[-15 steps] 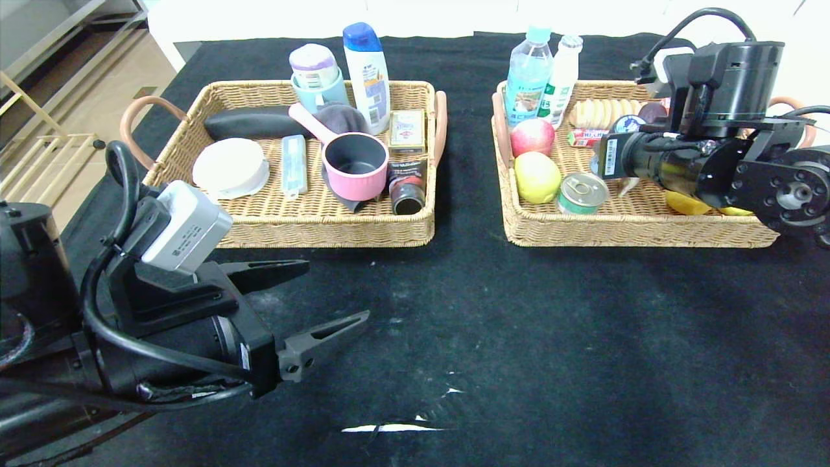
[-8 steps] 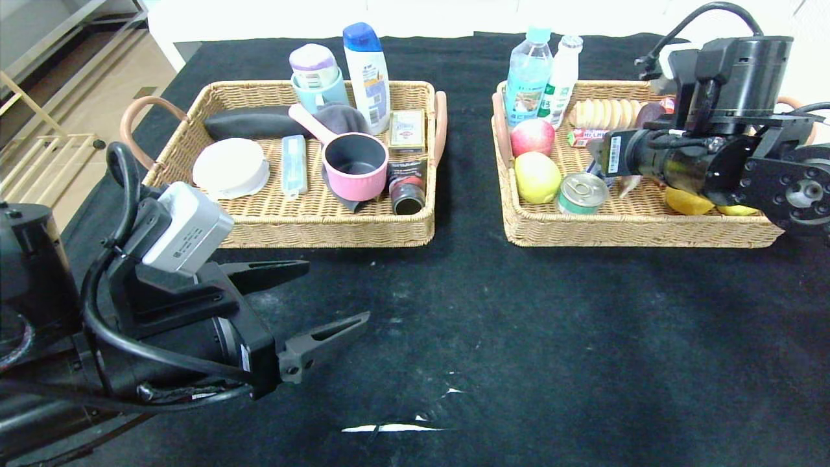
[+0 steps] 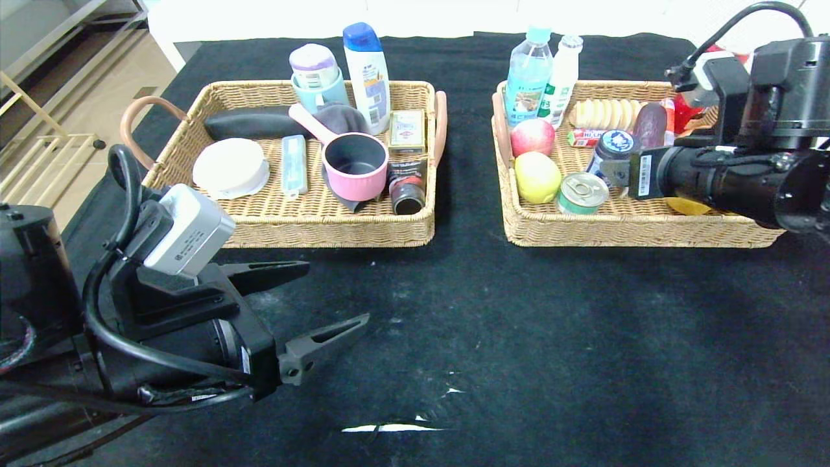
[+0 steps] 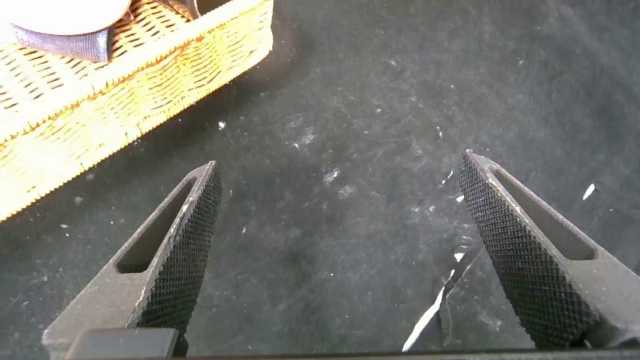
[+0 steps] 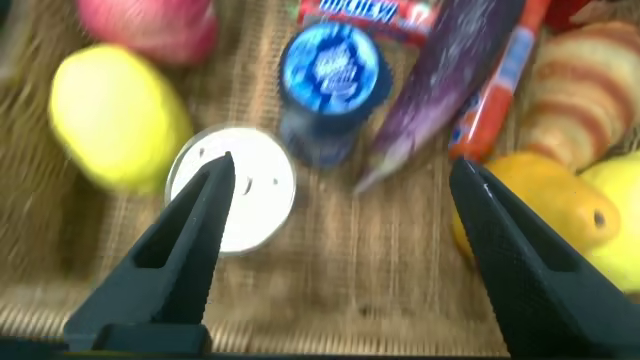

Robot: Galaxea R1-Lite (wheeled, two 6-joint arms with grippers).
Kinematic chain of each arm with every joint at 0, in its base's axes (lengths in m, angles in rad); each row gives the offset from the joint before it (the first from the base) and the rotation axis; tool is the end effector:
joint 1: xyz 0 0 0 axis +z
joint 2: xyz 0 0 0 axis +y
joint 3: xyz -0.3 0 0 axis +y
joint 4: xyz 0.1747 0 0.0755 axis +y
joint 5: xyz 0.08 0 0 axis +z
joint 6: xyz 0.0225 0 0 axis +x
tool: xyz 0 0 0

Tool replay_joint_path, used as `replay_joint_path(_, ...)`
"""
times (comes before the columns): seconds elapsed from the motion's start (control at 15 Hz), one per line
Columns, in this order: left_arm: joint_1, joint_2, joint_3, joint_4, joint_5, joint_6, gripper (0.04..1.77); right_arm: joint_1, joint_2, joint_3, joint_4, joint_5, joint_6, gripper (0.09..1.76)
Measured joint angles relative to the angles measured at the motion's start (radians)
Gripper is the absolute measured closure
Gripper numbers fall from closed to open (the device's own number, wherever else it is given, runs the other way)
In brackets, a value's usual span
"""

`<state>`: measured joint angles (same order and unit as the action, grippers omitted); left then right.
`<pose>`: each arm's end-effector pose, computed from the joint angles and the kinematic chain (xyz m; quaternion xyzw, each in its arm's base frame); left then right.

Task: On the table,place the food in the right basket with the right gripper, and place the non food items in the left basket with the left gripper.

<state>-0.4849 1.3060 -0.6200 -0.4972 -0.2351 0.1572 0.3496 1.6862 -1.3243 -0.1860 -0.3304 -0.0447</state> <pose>0.1785 -0.1000 0.2182 0.0849 0.0657 -0.3570 0.9279 0.3073 0.1042 0.2890 -0.0515 0.0826 0.0114 0.9952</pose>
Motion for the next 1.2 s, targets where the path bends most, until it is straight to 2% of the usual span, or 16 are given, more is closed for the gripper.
replay_joint_path(0.47,-0.003,-0.006,0.001,0.001,0.013,-0.001,0.09,0.001,-0.310,0.240,0.157,0.238,-0.025,0.19)
replay_joint_path(0.6,-0.003,-0.013,0.004,0.004,0.084,-0.002,0.09,-0.004,-0.396,0.316,0.170,0.256,-0.038,0.18)
replay_joint_path(0.73,-0.003,-0.036,-0.003,0.014,0.216,-0.008,0.09,-0.022,-0.482,0.390,0.181,0.270,-0.051,0.17)
replay_joint_path(0.87,-0.001,-0.083,-0.014,0.035,0.324,-0.010,0.09,-0.087,-0.585,0.445,0.242,0.342,-0.065,0.17)
replay_joint_path(1.0,-0.001,-0.160,-0.021,0.140,0.375,-0.011,0.09,-0.164,-0.711,0.473,0.353,0.422,-0.069,0.16)
replay_joint_path(1.2,0.023,-0.341,-0.040,0.371,0.399,-0.014,0.09,-0.218,-0.930,0.492,0.546,0.470,-0.072,0.15)
